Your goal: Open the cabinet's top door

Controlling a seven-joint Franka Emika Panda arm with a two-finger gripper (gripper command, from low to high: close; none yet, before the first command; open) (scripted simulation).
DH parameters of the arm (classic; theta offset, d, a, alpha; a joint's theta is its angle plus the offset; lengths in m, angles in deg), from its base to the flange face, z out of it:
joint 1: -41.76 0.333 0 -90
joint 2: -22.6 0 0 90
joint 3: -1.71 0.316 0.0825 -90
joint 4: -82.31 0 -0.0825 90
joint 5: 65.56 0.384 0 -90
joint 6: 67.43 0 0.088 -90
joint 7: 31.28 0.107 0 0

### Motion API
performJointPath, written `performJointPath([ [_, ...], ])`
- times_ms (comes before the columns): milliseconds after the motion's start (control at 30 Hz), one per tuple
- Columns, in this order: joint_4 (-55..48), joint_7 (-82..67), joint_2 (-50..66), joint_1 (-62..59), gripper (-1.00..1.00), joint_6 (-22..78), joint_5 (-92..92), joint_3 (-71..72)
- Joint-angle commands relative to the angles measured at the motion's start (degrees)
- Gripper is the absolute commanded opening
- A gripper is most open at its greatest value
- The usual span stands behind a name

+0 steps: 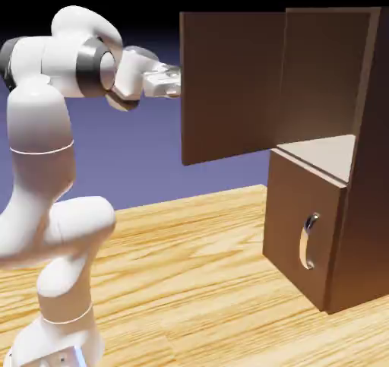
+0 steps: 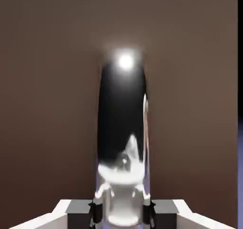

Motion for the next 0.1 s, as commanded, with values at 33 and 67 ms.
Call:
performJointPath([
  [33,-2.5,-0.7,3.1,-0.2,-1.0,0.1,1.9,-0.6],
  [67,-2.5,-0.7,3.1,-0.2,1.0,0.1,1.9,-0.6],
])
